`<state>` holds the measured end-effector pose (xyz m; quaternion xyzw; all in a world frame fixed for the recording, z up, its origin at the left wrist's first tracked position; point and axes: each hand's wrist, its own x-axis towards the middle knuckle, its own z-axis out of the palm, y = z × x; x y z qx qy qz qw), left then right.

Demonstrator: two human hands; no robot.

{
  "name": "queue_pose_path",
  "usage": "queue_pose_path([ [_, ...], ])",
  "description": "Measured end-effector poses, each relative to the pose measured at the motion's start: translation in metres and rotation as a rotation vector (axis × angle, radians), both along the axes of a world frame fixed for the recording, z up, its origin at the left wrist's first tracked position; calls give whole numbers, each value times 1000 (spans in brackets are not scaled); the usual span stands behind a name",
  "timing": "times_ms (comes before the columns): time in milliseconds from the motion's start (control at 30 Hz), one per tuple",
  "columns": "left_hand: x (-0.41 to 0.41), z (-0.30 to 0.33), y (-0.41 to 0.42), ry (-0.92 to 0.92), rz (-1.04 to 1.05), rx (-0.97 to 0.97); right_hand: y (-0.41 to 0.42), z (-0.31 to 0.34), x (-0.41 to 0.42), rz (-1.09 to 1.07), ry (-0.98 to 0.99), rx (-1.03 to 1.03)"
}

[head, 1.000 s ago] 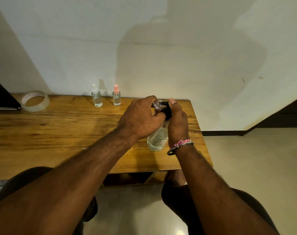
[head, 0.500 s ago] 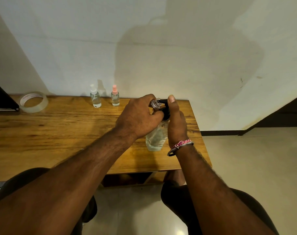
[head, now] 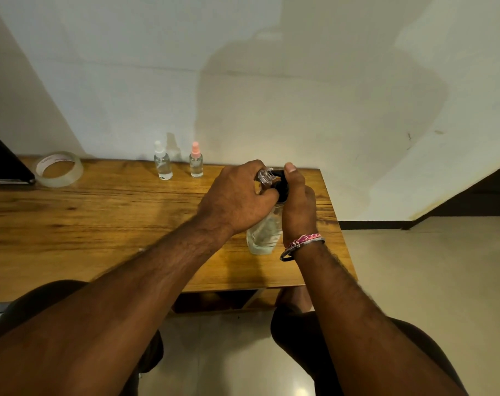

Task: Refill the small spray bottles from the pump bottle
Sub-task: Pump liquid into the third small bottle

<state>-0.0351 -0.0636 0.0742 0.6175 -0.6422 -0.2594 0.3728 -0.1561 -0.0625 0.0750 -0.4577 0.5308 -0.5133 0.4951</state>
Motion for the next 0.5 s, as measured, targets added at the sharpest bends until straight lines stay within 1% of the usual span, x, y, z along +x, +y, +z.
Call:
queue_pose_path([
  [267,0,-3,-1,-31,1,-4,-4,-4,-4,-56,-33,-19],
  [500,1,0,0,3,-1,-17,-1,-1,-3,6,7,-33],
])
